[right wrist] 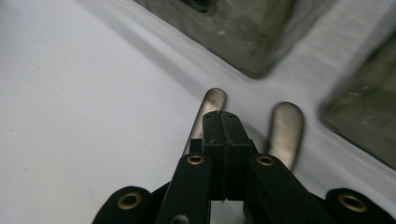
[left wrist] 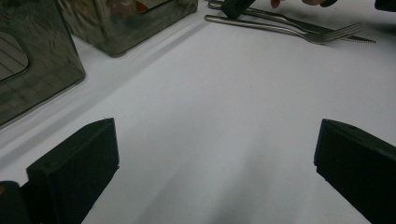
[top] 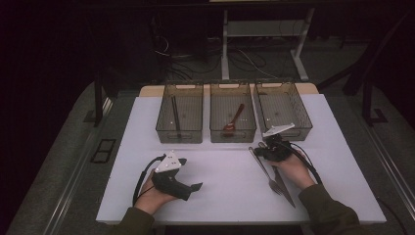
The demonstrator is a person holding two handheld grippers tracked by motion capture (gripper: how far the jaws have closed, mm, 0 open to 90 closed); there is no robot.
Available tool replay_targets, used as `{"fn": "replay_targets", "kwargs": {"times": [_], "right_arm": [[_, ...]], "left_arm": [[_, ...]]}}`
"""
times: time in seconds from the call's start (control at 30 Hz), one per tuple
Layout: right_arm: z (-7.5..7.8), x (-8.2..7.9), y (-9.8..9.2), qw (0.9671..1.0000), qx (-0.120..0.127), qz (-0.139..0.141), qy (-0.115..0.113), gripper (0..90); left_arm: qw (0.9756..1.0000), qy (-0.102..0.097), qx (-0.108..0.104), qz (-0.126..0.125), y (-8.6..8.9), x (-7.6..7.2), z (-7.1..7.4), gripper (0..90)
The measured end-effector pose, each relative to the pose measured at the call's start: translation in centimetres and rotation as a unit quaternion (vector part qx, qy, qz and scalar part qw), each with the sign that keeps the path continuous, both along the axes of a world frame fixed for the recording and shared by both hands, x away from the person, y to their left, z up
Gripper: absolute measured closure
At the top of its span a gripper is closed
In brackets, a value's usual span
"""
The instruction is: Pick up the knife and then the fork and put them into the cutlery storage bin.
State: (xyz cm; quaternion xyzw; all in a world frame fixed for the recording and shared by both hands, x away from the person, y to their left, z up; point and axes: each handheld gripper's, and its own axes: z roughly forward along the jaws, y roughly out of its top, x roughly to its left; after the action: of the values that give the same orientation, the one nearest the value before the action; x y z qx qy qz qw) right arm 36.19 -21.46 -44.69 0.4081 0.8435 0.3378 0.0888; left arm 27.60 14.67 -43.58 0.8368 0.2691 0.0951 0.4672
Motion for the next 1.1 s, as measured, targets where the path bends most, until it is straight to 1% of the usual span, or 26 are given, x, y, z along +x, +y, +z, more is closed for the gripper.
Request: {"fn": "replay_targets", "kwargs": {"times": [0.17, 0.2, 0.27, 0.4, 0.47, 0.5, 0.57, 0.63, 0.73, 0.77, 0.87, 1.0, 1.07, 1.1], "right_arm": [[0.0, -0.4, 1.0, 0.9997, 0.006, 0.024, 0.008, 88.9], [0.0, -0.5, 1.2, 0.9996, 0.006, 0.028, 0.006, 88.9], [0.0, -0.6, 1.6, 0.9989, 0.01, 0.044, 0.009, 88.9], [0.1, -1.0, 2.4, 0.9979, 0.007, 0.064, 0.011, 88.8], [0.2, -1.0, 2.6, 0.9977, 0.003, 0.067, 0.01, 88.5], [0.2, -1.0, 2.6, 0.9977, 0.002, 0.067, 0.01, 85.2], [0.5, -1.0, 2.3, 0.9978, 0.006, 0.064, 0.016, 75.5], [0.8, -1.0, 1.9, 0.9975, 0.015, 0.063, 0.03, 66.8], [1.4, -1.2, 1.3, 0.9964, 0.004, 0.067, 0.052, 54.8], [1.6, -1.5, 1.2, 0.9963, 0.001, 0.065, 0.057, 53.5], [2.1, -2.2, 0.7, 0.9946, -0.009, 0.079, 0.067, 52.1], [2.6, -3.3, 0.5, 0.9922, -0.038, 0.091, 0.076, 52.4], [2.7, -3.7, 0.5, 0.991, -0.058, 0.095, 0.075, 53.3], [2.7, -3.9, 0.5, 0.9905, -0.061, 0.097, 0.076, 54.5]], "left_arm": [[1.0, 0.0, 0.0, 0.0, 0.0, 0.0, 0.0, 0.0], [1.0, 0.0, -0.001, -0.001, 0.0, 0.0, 0.0, 0.0], [1.0, 0.0, -0.001, -0.001, 0.0, 0.0, 0.0, 0.0], [1.0, 0.0, 0.002, -0.004, -0.1, 0.0, 0.0, 0.0], [1.0, 0.001, 0.001, -0.003, -0.1, 0.0, 0.0, 0.0], [1.0, 0.001, 0.001, -0.003, -0.1, 0.0, 0.0, 0.0], [1.0, 0.001, 0.002, -0.004, -0.1, 0.0, 0.0, 0.0], [1.0, 0.001, 0.001, -0.004, -0.1, 0.0, 0.0, 0.0], [1.0, 0.001, 0.001, -0.004, -0.1, 0.0, -0.1, 0.0], [1.0, 0.001, 0.001, -0.004, -0.1, 0.0, 0.0, 0.0], [1.0, 0.001, 0.001, -0.004, -0.1, 0.0, 0.0, 0.0], [1.0, 0.0, -0.001, -0.003, -0.1, -0.1, 0.0, 0.0], [1.0, 0.0, 0.0, -0.004, -0.1, -0.1, 0.0, 0.0], [1.0, 0.0, -0.001, -0.004, -0.1, -0.1, 0.0, 0.0]]}}
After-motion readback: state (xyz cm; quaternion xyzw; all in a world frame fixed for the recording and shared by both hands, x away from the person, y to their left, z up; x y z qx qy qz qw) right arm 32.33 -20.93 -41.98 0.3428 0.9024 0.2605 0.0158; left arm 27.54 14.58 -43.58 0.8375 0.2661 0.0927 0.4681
